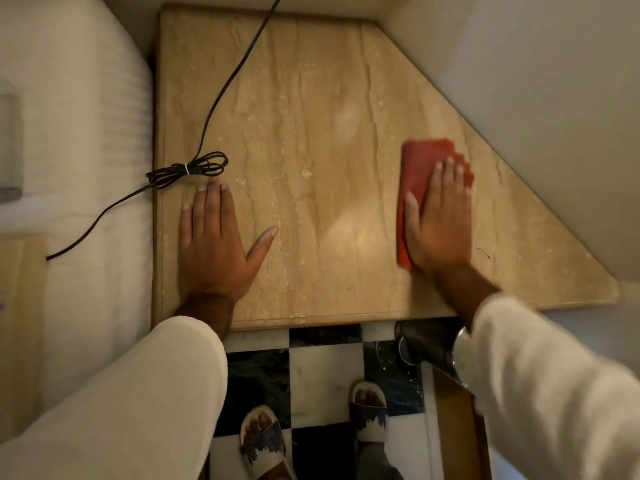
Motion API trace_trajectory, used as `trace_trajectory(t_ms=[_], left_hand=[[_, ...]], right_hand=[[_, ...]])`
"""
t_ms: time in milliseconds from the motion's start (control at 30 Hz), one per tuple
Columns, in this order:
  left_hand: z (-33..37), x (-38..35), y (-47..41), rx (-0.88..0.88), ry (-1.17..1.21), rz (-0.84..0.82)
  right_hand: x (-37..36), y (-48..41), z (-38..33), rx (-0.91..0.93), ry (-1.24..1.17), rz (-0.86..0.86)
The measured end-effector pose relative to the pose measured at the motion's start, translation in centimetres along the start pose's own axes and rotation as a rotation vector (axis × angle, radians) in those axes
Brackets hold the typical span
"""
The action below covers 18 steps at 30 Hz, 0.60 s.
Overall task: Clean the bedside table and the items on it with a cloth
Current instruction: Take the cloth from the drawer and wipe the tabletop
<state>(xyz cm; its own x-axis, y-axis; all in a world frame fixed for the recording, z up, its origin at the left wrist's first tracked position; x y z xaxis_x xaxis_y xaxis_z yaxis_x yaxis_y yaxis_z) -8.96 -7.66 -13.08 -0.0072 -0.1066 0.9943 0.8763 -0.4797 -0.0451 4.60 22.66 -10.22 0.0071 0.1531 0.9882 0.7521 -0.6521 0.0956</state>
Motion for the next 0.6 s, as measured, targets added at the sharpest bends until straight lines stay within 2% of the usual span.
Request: trace_trajectory(t_ms=[67, 133, 333, 400, 600], left_hand=[[0.0, -0.2, 0.0, -0.004, 0.0, 0.001], [-0.1, -0.3, 0.1, 0.003, 0.002, 0.003], [0.2, 0.3, 0.1, 0.004, 0.01, -0.014], [0.2, 0.3, 0.0, 0.005, 0.011, -0.019], [0.1, 0.2, 0.0, -0.004, -0.003, -0.023]], right_hand=[[0.4, -5.3, -1.8, 0.028, 0.002, -0.001], [0.5, -6.6, -2.6, 0.025, -0.011, -0.012], [-0.1, 8.4, 1.1, 0.05, -0.032, -0.056], [-0.1, 9.5, 1.6, 0.056, -0.021, -0.065], [0.7, -4.9, -1.6, 0.025, -0.051, -0.009]])
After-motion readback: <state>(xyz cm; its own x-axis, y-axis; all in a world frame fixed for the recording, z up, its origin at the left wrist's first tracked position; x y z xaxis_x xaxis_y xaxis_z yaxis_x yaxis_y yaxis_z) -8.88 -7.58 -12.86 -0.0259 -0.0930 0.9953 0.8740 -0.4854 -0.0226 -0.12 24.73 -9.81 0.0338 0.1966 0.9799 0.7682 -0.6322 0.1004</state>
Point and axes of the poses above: each hand's wrist, its own y-axis away from the middle knuckle, its own x-axis out of the back of the hand, z = x × y, the point moved 1 cm from there along -y, towards the middle knuckle, and after that the axes turned 1 degree about z, right-handed, at the moved point
